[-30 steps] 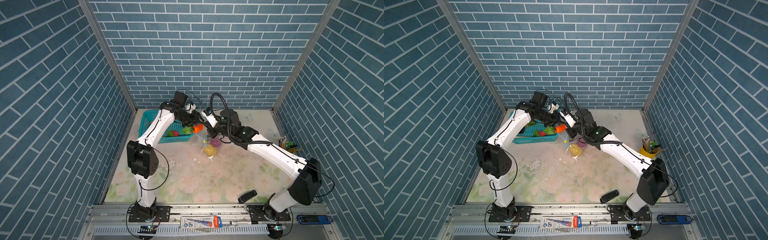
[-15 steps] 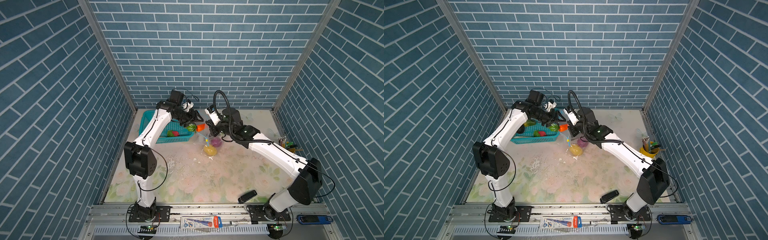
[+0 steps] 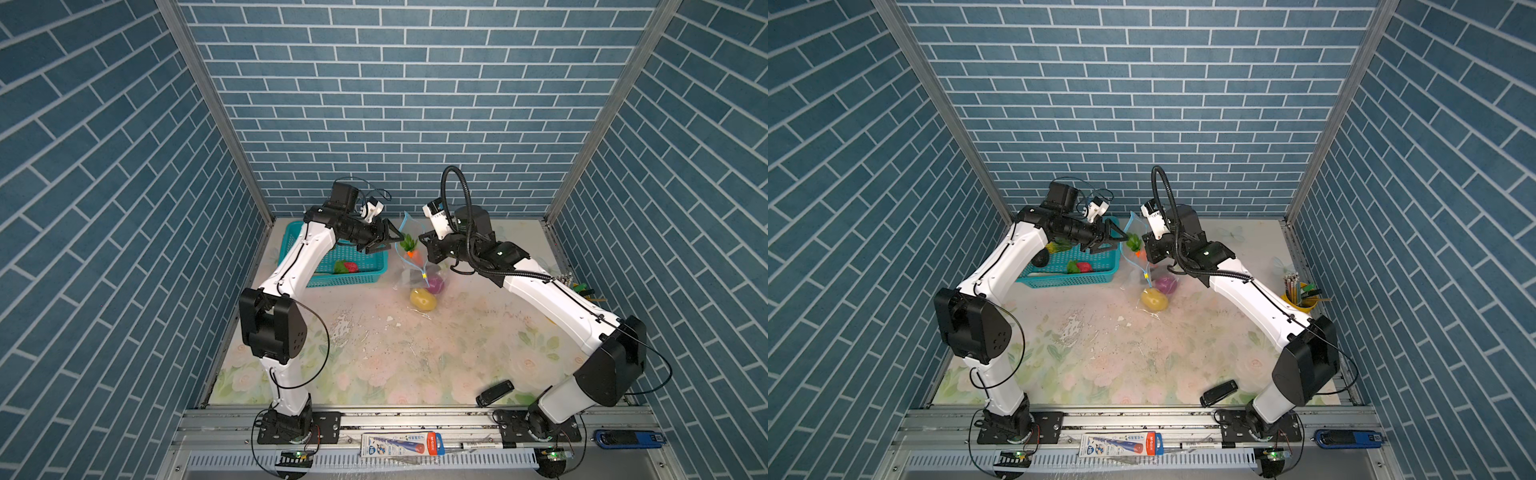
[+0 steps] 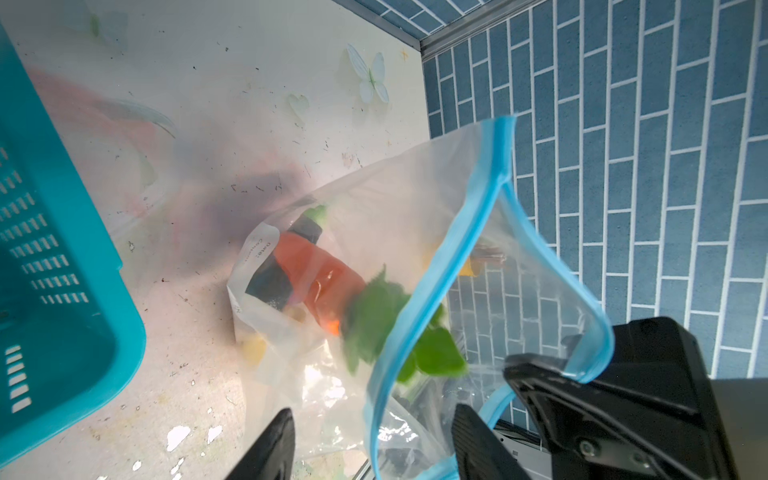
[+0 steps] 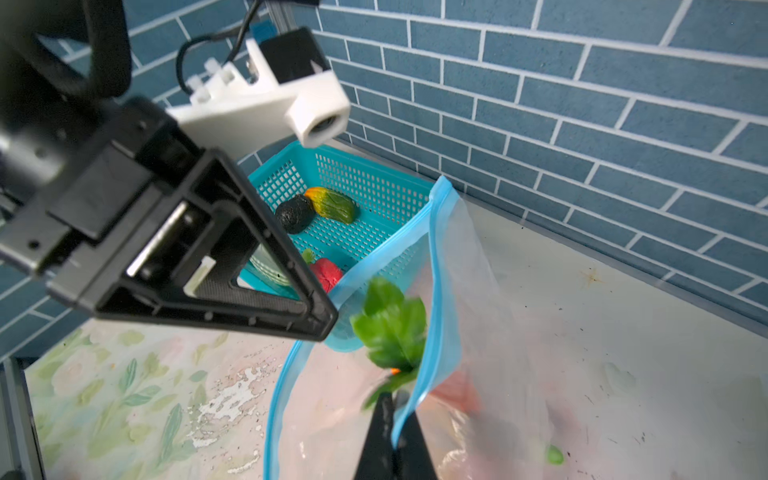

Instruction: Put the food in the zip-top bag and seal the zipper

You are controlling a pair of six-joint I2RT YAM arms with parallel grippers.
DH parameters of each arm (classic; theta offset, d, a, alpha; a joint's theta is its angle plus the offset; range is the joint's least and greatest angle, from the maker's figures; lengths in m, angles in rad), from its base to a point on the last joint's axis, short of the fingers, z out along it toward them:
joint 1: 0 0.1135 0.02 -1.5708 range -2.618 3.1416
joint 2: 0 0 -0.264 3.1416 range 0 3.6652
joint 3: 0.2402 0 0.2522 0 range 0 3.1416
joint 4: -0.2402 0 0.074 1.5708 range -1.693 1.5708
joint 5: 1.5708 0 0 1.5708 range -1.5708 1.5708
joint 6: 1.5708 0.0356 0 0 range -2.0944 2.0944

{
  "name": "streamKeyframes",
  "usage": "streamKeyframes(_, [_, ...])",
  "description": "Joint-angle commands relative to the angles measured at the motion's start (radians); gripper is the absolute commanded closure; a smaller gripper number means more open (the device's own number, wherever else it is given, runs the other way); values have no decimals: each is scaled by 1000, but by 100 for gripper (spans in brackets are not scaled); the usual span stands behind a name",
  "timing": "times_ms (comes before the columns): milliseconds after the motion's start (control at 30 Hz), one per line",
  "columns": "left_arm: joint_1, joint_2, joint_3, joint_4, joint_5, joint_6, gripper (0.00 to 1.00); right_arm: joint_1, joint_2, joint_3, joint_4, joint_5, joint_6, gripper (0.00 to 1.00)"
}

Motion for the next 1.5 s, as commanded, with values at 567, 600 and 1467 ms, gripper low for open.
streamKeyframes(567, [-35,-16,-24,77,37,-32,72,-12,49,105,-66,-28,68,100])
streamKeyframes(600, [-37,-11,-13,67,31,-28,73,-12,50,105,-67,-27,68,100])
streamKeyframes(1467, [-52,0,93,-93,-80,16,72,7,67,203,-255,65,114,100])
